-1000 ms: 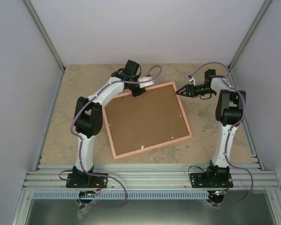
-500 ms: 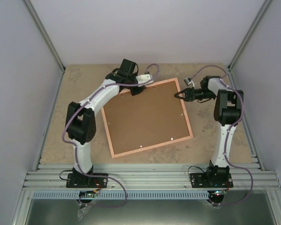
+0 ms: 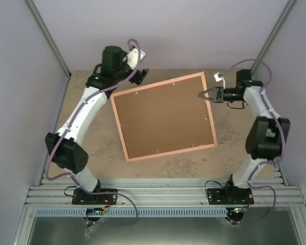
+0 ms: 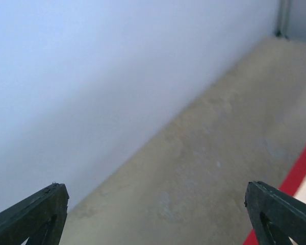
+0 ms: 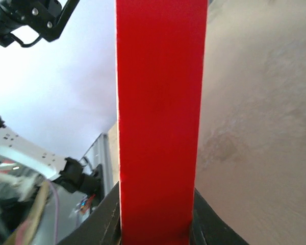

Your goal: Put the photo into the frame

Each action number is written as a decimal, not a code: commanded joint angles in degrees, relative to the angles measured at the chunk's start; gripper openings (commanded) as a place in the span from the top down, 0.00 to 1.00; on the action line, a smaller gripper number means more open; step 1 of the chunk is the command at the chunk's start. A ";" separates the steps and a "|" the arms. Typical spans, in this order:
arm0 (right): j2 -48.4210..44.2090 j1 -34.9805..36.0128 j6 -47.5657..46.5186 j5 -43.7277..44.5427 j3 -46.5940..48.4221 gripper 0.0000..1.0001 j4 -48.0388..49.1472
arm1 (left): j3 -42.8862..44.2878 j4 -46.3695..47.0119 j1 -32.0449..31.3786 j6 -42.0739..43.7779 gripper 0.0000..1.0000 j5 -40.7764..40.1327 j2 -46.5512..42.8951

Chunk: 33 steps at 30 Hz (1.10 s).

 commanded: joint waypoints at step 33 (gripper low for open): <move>-46.23 60.15 -19.73 93.00 -30.90 0.99 49.49 | -29.68 -8.61 16.02 -22.28 0.01 -8.54 -46.58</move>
